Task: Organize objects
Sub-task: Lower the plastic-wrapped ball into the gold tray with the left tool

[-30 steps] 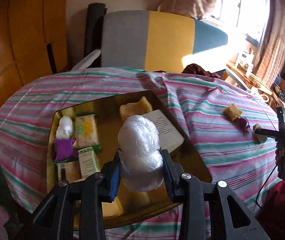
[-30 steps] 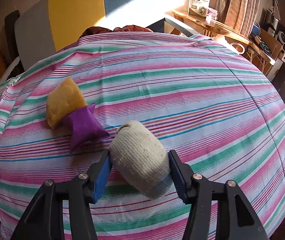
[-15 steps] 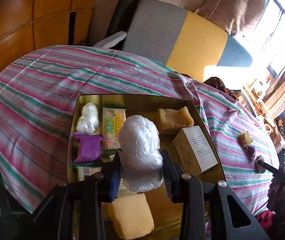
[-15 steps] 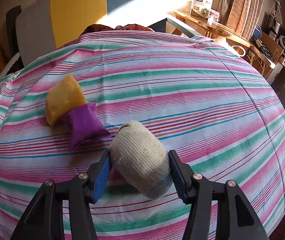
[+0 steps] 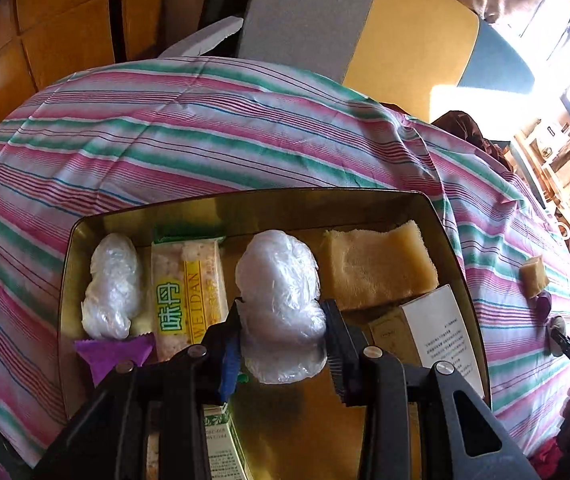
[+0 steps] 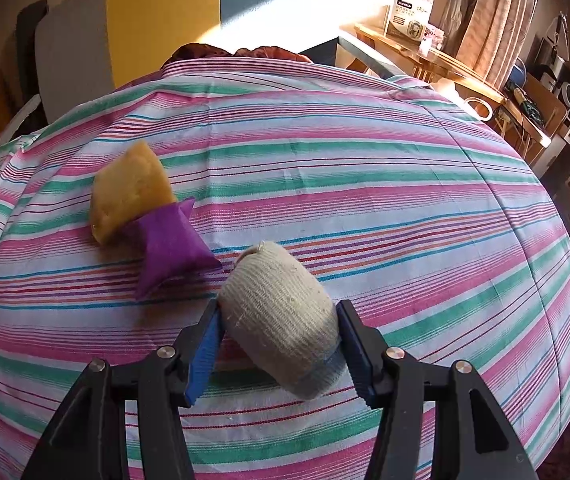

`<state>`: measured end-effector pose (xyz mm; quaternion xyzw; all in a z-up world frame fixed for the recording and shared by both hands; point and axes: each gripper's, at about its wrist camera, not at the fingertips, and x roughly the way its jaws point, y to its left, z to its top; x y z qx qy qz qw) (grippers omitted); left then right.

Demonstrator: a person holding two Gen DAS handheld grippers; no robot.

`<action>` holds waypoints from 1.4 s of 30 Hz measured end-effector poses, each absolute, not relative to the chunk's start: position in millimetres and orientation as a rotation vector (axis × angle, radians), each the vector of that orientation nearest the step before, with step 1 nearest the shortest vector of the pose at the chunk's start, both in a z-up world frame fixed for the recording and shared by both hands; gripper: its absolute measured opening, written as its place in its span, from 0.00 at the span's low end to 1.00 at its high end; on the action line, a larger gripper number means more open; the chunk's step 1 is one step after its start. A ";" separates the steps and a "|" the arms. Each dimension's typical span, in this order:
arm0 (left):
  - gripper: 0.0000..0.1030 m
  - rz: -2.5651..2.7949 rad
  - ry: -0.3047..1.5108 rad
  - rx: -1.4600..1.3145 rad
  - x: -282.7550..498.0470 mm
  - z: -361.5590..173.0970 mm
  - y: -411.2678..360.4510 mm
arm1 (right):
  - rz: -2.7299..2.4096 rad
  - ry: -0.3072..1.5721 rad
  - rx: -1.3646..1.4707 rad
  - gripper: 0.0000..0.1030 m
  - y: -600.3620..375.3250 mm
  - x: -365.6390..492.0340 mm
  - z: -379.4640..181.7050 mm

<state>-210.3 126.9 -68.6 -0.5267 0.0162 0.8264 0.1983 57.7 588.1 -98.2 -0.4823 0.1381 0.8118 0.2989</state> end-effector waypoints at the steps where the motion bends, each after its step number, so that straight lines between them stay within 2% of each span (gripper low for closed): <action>1: 0.36 2.316 0.061 -1.476 -212.3 -70.3 129.7 | 2.156 0.361 -1.283 0.55 587.6 57.0 -98.3; 16: 0.37 2.333 0.199 -1.591 -239.9 -106.3 147.2 | 2.152 0.334 -1.293 0.56 585.9 55.1 -99.5; 19: 0.39 2.364 0.213 -1.597 -243.9 -110.5 145.9 | 2.152 0.335 -1.292 0.56 585.7 55.3 -99.5; 21: 0.46 2.363 0.213 -1.599 -243.8 -110.4 144.6 | 2.152 0.333 -1.293 0.56 585.8 55.3 -99.6; 24: 0.49 2.380 0.234 -1.566 -240.0 -105.7 143.7 | 2.151 0.330 -1.294 0.56 585.6 55.1 -99.7; 34: 0.51 2.491 0.267 -1.434 -224.3 -81.8 135.0 | 2.148 0.302 -1.298 0.56 582.7 53.7 -100.6; 42: 0.53 2.604 0.277 -1.211 -180.2 -43.0 123.2 | 2.146 0.287 -1.298 0.56 581.9 52.8 -102.1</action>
